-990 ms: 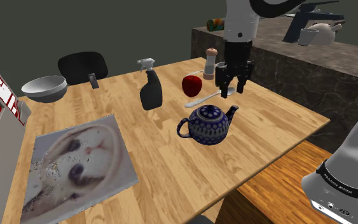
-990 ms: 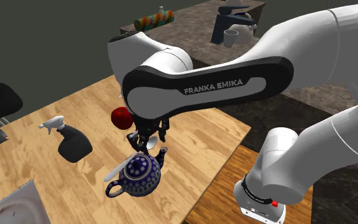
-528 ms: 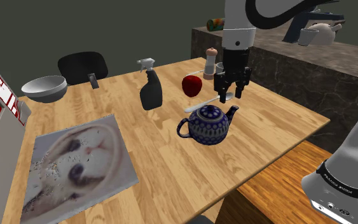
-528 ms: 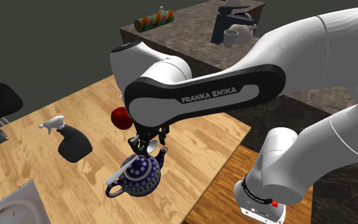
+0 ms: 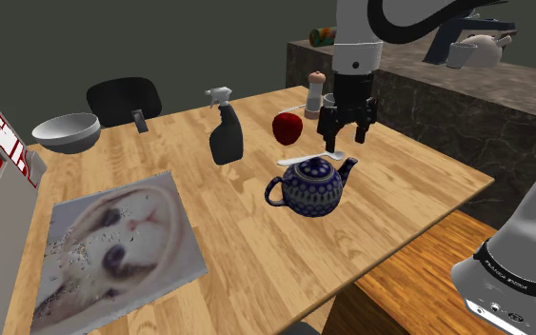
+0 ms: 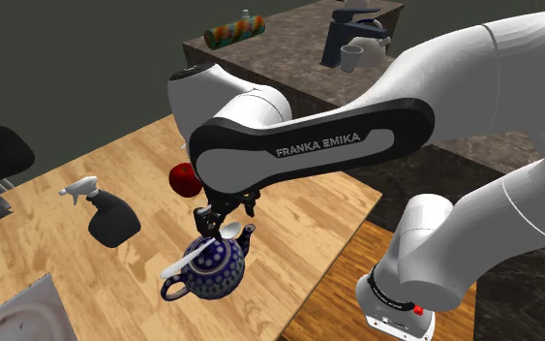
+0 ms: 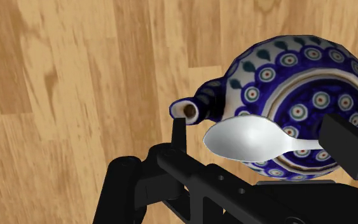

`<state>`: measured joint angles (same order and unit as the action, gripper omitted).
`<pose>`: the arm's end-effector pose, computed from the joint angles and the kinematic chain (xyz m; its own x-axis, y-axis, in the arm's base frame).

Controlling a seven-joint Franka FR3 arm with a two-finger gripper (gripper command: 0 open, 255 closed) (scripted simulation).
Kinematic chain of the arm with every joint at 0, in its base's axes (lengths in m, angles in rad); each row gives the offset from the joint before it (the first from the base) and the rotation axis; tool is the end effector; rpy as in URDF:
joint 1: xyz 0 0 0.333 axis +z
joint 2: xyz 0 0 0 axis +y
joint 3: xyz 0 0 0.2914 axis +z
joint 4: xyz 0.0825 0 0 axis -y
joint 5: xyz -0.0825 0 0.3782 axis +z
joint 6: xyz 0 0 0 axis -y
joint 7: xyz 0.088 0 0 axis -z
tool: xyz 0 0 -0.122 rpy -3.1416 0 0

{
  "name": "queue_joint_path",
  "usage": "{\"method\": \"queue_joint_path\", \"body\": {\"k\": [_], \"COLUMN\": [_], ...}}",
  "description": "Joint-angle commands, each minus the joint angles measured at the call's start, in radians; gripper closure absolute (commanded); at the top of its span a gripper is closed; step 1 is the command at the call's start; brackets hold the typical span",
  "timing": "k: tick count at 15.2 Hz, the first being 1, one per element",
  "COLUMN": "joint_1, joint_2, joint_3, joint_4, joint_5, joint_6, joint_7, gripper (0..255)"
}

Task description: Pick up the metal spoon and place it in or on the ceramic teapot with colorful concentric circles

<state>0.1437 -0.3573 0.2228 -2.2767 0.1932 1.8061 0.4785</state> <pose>0.3979 0.1762 0.4484 0.9712 -0.1806 -0.1554 -0.1883 -0.9814 -0.0360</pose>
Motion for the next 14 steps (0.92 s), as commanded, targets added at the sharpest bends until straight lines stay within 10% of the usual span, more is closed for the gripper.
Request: {"method": "queue_joint_path", "body": {"k": [1,14], "joint_1": [0.000,-0.008], "joint_2": [0.000,0.005], "joint_3": [0.000,-0.014], "joint_4": [0.000,0.130], "joint_5": [0.000,-0.013], "joint_6": [0.000,-0.125], "joint_7": [0.000,0.004], "gripper": [0,0]}}
